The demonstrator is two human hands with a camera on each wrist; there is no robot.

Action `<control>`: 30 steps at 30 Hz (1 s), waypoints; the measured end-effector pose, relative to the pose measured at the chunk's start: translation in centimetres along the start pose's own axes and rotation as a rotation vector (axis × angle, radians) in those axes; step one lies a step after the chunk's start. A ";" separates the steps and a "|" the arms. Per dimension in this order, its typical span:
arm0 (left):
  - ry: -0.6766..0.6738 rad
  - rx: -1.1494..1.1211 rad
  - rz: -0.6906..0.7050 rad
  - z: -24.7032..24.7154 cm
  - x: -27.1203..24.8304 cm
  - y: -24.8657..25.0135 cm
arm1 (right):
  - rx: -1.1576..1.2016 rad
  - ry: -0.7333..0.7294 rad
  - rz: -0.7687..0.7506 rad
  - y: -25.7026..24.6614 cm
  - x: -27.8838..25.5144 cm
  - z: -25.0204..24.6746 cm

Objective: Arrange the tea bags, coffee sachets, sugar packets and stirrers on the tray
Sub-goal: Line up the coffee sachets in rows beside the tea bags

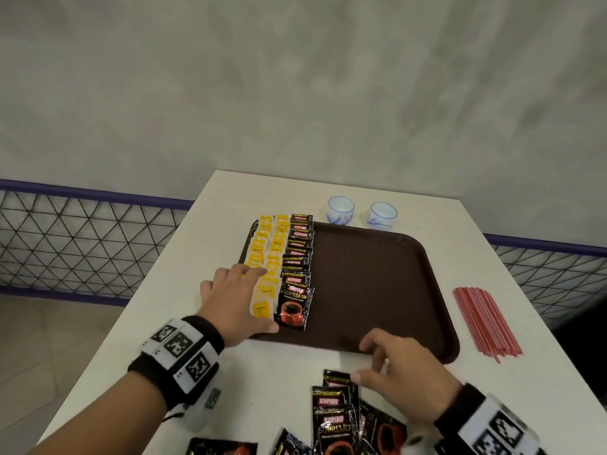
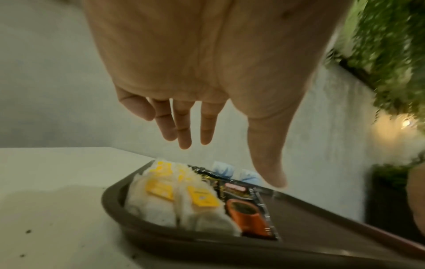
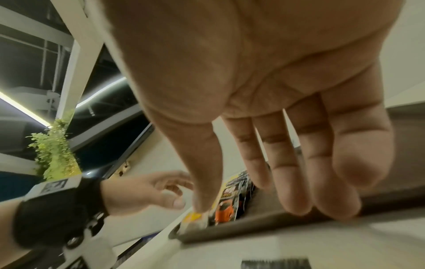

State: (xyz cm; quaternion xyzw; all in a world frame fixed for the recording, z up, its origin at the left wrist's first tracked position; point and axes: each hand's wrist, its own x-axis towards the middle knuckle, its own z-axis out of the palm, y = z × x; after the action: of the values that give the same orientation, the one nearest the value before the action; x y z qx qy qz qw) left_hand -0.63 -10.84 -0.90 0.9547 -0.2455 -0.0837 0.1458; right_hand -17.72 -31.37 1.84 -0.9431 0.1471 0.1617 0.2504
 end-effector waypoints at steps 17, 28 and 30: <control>-0.266 -0.089 0.100 6.4 -8.4 5.7 | 0.221 -0.097 0.124 -1.4 -1.5 7.0; -0.261 -0.378 0.034 5.3 -6.8 5.0 | 0.360 0.114 0.079 -0.1 -1.3 8.3; -0.268 -0.475 0.025 5.1 -6.7 4.9 | 0.386 0.170 0.032 -0.1 -1.3 8.0</control>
State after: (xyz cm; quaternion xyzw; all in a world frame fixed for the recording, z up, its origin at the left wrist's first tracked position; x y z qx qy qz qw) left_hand -9.77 -12.88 -3.58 0.8711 -0.2476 -0.2627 0.3329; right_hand -20.68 -26.85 -4.24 -0.8854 0.2112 0.0541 0.4105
